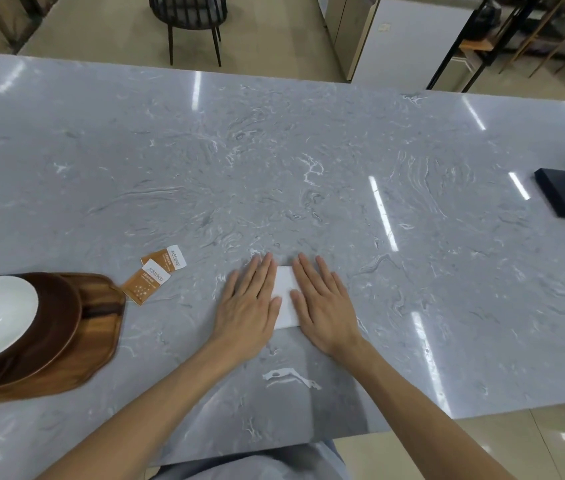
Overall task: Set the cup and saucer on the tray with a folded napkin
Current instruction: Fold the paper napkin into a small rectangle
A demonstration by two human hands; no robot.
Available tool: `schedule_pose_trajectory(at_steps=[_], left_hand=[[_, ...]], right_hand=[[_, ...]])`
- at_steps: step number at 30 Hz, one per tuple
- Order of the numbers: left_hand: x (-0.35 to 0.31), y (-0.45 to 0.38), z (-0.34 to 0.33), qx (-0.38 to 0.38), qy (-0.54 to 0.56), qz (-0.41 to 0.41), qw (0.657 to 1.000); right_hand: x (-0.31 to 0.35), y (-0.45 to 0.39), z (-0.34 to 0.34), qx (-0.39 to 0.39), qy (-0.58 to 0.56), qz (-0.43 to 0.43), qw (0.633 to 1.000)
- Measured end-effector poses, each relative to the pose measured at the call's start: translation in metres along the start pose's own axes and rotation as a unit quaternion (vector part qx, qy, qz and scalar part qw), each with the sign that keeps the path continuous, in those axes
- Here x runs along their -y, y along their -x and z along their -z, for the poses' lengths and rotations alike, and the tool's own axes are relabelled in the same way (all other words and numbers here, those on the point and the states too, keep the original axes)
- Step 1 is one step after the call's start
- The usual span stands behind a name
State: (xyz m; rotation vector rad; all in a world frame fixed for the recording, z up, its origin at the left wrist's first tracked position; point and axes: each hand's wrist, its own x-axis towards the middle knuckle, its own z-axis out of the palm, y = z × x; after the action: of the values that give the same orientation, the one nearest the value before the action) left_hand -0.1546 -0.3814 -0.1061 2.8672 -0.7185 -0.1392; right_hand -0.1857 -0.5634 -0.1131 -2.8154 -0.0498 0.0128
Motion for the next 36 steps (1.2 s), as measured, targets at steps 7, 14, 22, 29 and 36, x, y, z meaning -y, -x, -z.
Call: schedule_pose_trajectory(at_steps=[7,14,22,29,36], left_hand=[[0.001,-0.003,-0.004,0.009,0.013,0.008,1.000],[0.003,-0.001,0.009,0.025,0.006,-0.031,0.999],[0.031,0.021,0.028,0.042,0.001,-0.200,0.979],[0.039,0.016,0.033,0.031,0.040,-0.189,0.981],[0.026,0.022,0.033,-0.063,0.077,-0.175,0.980]], right_hand=[[0.000,-0.002,-0.002,0.004,0.026,-0.003,1.000],[-0.003,-0.001,0.014,0.065,-0.041,0.025,0.997],[-0.030,0.027,0.036,-0.010,-0.134,0.168,0.977],[-0.036,0.019,0.041,-0.007,-0.039,0.234,0.971],[-0.027,0.012,0.053,-0.025,-0.035,0.234,0.971]])
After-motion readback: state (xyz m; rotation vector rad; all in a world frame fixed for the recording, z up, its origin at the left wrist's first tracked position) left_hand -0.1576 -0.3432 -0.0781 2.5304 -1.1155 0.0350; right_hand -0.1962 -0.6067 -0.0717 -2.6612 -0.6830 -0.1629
